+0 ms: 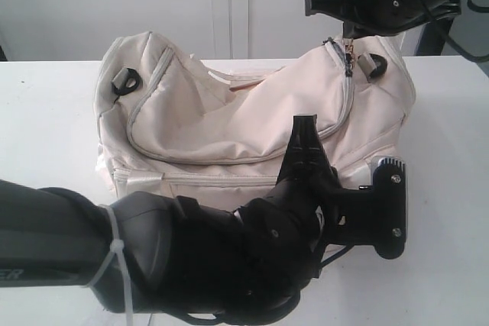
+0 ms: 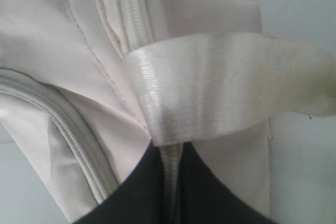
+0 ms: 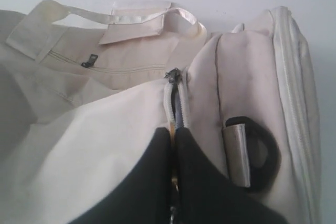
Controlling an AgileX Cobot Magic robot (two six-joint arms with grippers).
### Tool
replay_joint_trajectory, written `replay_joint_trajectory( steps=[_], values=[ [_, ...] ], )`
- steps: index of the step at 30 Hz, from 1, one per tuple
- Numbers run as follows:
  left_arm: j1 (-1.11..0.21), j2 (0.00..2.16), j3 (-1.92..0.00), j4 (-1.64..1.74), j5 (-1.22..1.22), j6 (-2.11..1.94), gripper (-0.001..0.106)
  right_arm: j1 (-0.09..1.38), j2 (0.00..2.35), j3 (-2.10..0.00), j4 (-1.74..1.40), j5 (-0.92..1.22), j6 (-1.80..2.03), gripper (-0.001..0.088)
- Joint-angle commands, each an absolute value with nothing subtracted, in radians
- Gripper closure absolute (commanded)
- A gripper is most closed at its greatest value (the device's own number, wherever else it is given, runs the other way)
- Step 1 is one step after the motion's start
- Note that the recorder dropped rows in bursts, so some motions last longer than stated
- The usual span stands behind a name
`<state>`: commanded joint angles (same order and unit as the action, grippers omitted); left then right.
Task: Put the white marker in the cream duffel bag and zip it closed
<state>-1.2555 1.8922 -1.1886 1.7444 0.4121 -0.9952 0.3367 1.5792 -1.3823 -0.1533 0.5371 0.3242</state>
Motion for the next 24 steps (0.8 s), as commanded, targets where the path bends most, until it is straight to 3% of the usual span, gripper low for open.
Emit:
replay_joint_trajectory(
  steps=[24],
  values=[
    [-1.256,1.892,-1.189,1.744,0.41,-0.995,0.105,0.337,1.597,-1.382,-0.312,0.464,0.431,0.0868]
  ],
)
